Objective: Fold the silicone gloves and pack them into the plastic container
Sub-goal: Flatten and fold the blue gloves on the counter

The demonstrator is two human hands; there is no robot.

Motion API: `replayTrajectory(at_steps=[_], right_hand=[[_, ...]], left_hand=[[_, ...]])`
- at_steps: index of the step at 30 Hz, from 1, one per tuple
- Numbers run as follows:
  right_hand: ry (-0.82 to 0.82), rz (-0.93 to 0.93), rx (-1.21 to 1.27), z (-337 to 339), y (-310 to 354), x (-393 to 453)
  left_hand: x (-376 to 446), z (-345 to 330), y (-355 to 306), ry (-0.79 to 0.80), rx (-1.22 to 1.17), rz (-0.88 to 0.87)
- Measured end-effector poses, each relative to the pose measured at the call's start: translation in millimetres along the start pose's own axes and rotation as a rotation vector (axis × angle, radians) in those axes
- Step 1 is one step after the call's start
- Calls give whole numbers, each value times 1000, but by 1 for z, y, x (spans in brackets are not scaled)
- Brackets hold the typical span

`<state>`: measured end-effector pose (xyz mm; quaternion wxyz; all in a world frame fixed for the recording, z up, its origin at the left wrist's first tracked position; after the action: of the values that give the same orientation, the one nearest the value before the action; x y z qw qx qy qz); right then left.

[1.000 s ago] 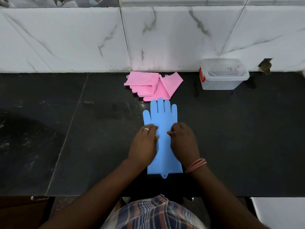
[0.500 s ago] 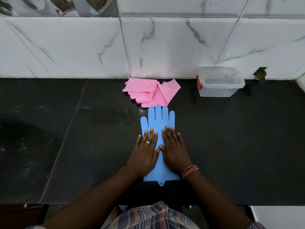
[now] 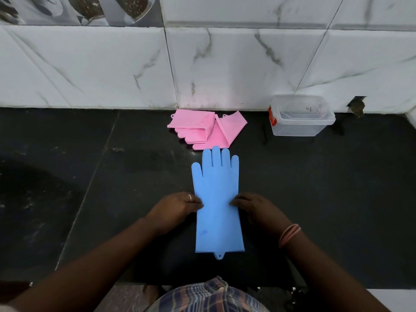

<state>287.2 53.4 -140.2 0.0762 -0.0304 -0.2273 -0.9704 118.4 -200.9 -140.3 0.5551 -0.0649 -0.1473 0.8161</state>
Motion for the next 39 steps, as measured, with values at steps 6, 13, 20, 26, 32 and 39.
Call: replayTrajectory(at_steps=[6,13,20,26,32,39], right_hand=[[78,115,-27,6,-11,8],[-34,92,-13,2,-3,9],[-170,-350,352,5,-5,28],[150,-582,354,29,-8,71],[80,-753,492,34,-8,70],[-114,-693,864,34,0,58]], left_hand=[[15,5,10,123,-114,50],[15,-10,18,-130,125,-336],[18,-8,-3,-152,-295,204],[53,20,-16,104,-605,922],[63,17,-13,141,-581,999],[58,14,-22,109,-485,1017]])
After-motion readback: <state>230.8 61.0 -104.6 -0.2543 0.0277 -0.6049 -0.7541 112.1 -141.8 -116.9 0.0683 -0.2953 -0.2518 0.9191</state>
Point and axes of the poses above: each hand's wrist, its own x-axis towards the middle knuckle, its own z-axis out of the back of the hand, y = z × x, the point moved 1 cm from there along x, towards the middle knuckle, and after that the axes turned 5 degrees about z, right-handed, at the moved point
